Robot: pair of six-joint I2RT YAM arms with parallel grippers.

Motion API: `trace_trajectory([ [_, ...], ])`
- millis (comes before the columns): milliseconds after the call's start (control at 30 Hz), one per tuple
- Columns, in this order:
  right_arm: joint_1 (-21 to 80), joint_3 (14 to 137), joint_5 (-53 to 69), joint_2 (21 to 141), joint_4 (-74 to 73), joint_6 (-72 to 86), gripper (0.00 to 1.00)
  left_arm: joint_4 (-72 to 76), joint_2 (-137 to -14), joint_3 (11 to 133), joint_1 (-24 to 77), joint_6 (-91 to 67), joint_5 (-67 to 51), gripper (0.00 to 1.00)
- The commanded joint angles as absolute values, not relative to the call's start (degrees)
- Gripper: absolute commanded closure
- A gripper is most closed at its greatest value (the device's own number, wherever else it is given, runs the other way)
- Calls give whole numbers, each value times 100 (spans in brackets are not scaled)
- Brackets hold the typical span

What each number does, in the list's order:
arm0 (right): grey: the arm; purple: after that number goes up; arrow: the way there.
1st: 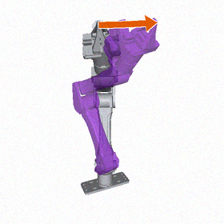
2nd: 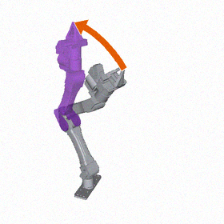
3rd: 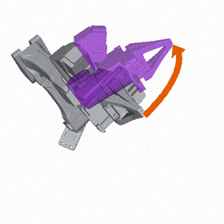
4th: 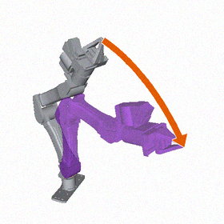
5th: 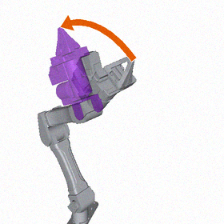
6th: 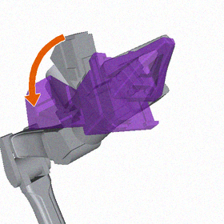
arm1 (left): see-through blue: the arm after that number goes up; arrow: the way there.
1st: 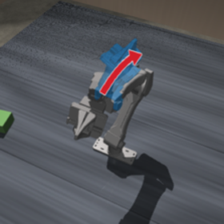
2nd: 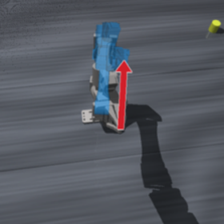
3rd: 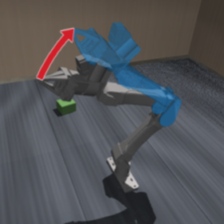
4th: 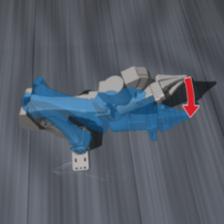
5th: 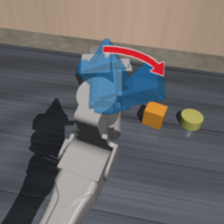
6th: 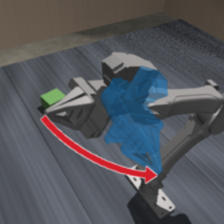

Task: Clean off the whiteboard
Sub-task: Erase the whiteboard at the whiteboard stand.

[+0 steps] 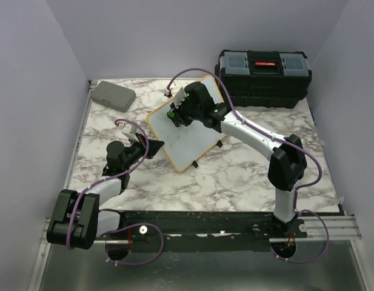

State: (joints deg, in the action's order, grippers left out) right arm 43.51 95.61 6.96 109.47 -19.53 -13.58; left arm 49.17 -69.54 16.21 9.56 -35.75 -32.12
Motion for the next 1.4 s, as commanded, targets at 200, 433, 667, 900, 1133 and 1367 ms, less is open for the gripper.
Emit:
trace_trajectory([
  [200,4247,10275,524,11478,-2030,-1237,99,4914,-6850,1705,1107,-3145,-3590,100],
  [433,4275,9388,1022,11121,-2279,-1285,99,4948,-6862,1714,1113,-3146,-3595,100],
  [667,4326,9542,838,11144,-2134,-1057,99,4948,-6863,1687,1116,-3133,-3590,100],
  [900,4332,10242,357,11326,-1974,-1143,99,4913,-6889,1731,1116,-3136,-3599,100],
  [1133,4331,10383,2042,11475,-2559,-1486,100,4900,-6857,1724,1125,-3138,-3595,100],
  [1367,4325,9562,763,11126,-2171,-1451,99,4884,-6837,1720,1125,-3129,-3594,100],
])
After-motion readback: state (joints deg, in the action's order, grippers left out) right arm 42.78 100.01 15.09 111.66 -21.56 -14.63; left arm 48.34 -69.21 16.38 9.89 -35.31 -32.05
